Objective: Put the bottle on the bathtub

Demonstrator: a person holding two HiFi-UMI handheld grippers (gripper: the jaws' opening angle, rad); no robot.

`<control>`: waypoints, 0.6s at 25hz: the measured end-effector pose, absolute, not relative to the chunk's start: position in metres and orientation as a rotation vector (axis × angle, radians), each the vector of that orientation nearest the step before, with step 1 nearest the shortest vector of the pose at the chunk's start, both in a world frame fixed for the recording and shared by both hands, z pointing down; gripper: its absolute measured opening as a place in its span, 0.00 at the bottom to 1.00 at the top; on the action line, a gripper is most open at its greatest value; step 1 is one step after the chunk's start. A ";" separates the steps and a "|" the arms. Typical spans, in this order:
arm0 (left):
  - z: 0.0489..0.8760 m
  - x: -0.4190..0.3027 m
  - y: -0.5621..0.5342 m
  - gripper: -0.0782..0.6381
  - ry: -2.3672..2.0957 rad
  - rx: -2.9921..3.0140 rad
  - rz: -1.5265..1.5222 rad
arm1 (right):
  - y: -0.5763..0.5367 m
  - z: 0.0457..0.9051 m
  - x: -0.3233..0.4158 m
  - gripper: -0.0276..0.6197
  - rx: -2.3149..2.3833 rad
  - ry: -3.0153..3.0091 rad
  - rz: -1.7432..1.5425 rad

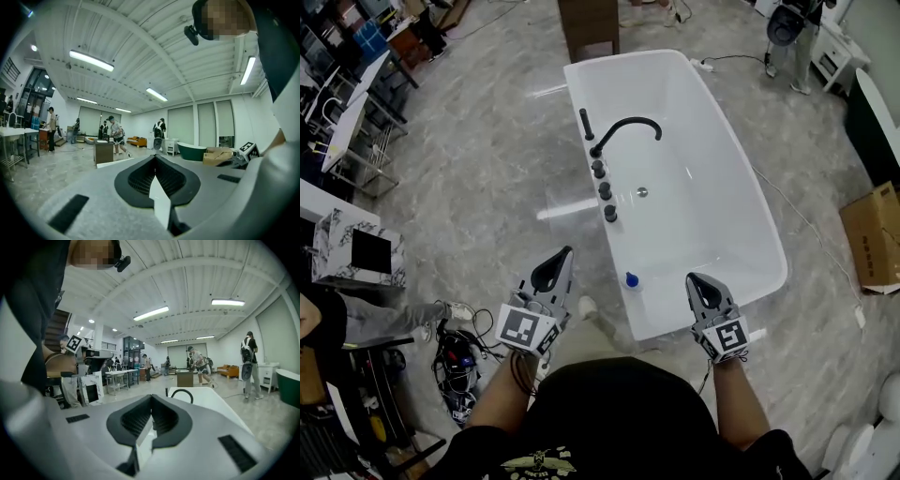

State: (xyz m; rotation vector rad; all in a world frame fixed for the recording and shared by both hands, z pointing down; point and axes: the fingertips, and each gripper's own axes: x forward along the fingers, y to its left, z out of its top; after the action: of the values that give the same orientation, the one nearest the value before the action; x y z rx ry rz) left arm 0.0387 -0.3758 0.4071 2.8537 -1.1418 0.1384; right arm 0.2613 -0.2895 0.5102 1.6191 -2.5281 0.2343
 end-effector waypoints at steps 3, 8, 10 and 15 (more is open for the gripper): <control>0.395 0.050 -0.358 0.12 -1.118 2.889 0.130 | -0.272 0.481 0.277 0.06 1.688 -2.482 0.262; 0.381 0.074 -0.331 0.12 -1.116 2.904 0.108 | -0.239 0.440 0.312 0.06 1.784 -2.456 0.262; 0.375 0.085 -0.317 0.12 -1.127 2.911 0.106 | -0.222 0.423 0.328 0.06 1.822 -2.452 0.253; 0.358 0.108 -0.282 0.12 -1.122 2.934 0.069 | -0.183 0.383 0.351 0.06 1.836 -2.479 0.127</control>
State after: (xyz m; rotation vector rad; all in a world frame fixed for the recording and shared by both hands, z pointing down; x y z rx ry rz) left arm 0.1082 -0.2819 0.3582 2.9345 -1.1216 0.0692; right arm 0.3513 -0.1829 0.3831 1.8363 -2.4793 0.1269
